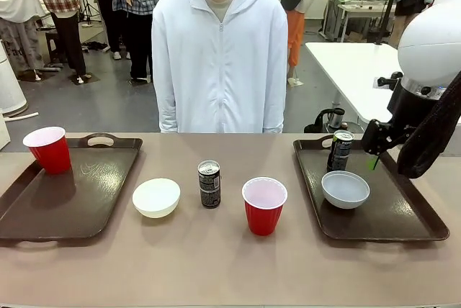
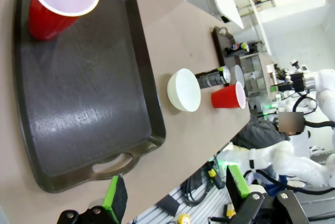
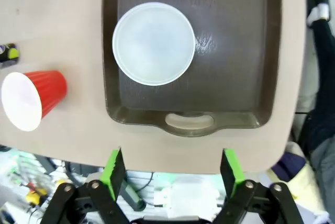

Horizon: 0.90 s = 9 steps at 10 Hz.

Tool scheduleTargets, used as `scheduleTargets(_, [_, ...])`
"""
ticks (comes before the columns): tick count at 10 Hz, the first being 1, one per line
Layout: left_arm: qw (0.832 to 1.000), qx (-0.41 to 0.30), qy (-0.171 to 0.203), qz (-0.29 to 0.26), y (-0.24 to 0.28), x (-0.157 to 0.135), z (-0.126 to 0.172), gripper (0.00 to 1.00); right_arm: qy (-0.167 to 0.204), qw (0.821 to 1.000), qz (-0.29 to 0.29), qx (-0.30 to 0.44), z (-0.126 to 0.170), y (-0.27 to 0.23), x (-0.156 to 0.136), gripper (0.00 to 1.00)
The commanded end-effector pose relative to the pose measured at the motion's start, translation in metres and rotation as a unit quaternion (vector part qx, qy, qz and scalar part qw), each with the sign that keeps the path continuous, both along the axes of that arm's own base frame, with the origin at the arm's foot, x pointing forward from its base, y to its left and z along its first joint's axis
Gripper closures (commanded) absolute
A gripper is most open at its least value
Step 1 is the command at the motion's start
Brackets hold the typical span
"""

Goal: Prepare tableware on both trays.
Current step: Pick up a Picnic Bowl from the table and place it on a Handle tray.

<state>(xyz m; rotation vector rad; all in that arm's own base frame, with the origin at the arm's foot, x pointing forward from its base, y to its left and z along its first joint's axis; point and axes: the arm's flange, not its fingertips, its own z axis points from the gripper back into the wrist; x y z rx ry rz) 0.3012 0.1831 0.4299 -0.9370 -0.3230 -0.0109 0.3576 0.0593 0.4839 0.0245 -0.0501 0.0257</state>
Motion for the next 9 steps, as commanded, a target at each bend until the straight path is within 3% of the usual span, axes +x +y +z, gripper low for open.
scheduleTargets(1, [1.000, -0.004, -0.007, 0.004, 0.0008, 0.0002, 0.0006, 0.00, 0.008, 1.000, -0.010, 0.000, -0.0171, -0.0010, 0.0101, 0.06])
scheduleTargets(9, [1.000, 0.000, 0.000, 0.000, 0.0000, 0.0000, 0.0000, 0.00, 0.015, 1.000, -0.003, 0.000, -0.0160, -0.0009, 0.0083, 0.06])
